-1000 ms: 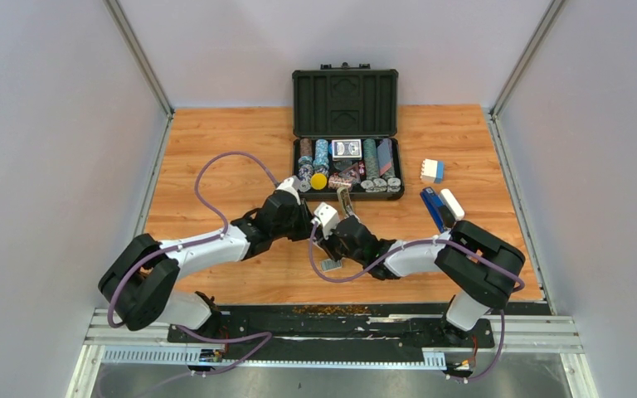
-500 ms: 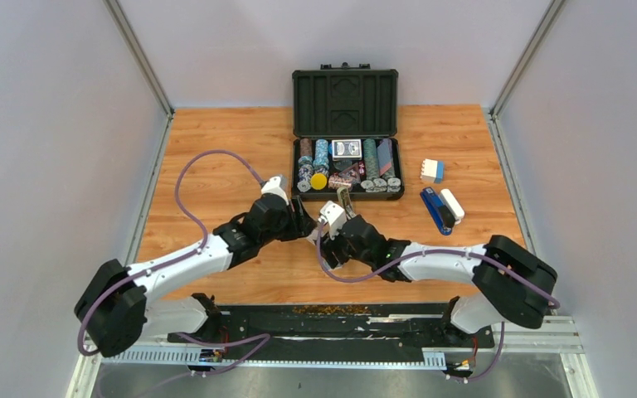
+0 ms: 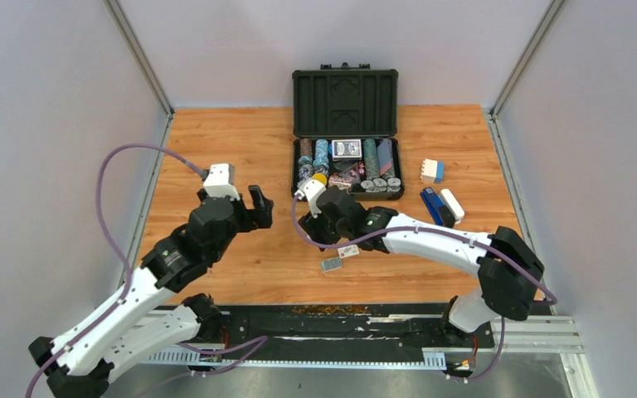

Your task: Load the staples into the stapler

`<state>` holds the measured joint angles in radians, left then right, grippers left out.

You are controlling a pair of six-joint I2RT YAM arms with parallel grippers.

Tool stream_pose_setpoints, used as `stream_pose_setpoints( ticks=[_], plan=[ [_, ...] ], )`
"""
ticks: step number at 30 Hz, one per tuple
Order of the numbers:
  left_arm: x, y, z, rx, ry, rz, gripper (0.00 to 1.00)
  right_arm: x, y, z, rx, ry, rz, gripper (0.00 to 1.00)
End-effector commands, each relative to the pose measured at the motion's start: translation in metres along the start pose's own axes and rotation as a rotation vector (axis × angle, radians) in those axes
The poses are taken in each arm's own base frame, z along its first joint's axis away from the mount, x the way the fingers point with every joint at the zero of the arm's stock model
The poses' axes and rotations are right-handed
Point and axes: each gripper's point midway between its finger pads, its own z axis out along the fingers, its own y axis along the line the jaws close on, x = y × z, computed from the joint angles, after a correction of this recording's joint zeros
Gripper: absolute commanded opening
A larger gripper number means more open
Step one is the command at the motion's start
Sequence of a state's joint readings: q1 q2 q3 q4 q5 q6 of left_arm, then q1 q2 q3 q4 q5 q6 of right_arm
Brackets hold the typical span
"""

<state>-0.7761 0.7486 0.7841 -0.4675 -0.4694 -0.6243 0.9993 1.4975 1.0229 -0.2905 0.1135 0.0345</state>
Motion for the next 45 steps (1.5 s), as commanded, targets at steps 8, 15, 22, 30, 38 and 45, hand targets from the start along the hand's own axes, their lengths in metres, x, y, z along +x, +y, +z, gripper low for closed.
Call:
stream_pose_setpoints(
  ticks=[8, 15, 22, 30, 38, 45],
  plan=[
    [-0.049, 0.048, -0.047, -0.106, -0.169, 0.335, 1.0, 0.015, 0.0, 0.031, 0.003, 0.219, -0.043, 0.53],
    [-0.026, 0.041, -0.031, -0.054, -0.132, 0.337, 1.0, 0.036, -0.002, 0.049, 0.006, 0.289, -0.086, 0.37],
    [-0.018, 0.038, -0.024, -0.047, -0.101, 0.35, 1.0, 0.062, 0.0, 0.057, -0.014, 0.312, -0.091, 0.23],
    [-0.015, 0.038, -0.02, -0.05, -0.085, 0.357, 1.0, 0.089, -0.002, 0.068, -0.012, 0.331, -0.094, 0.2],
    [-0.009, 0.037, -0.015, -0.046, -0.057, 0.364, 1.0, 0.115, -0.002, 0.076, -0.01, 0.36, -0.094, 0.16],
    [-0.007, 0.036, -0.011, -0.038, -0.041, 0.352, 1.0, 0.138, -0.001, 0.084, -0.012, 0.392, -0.08, 0.15]
  ],
)
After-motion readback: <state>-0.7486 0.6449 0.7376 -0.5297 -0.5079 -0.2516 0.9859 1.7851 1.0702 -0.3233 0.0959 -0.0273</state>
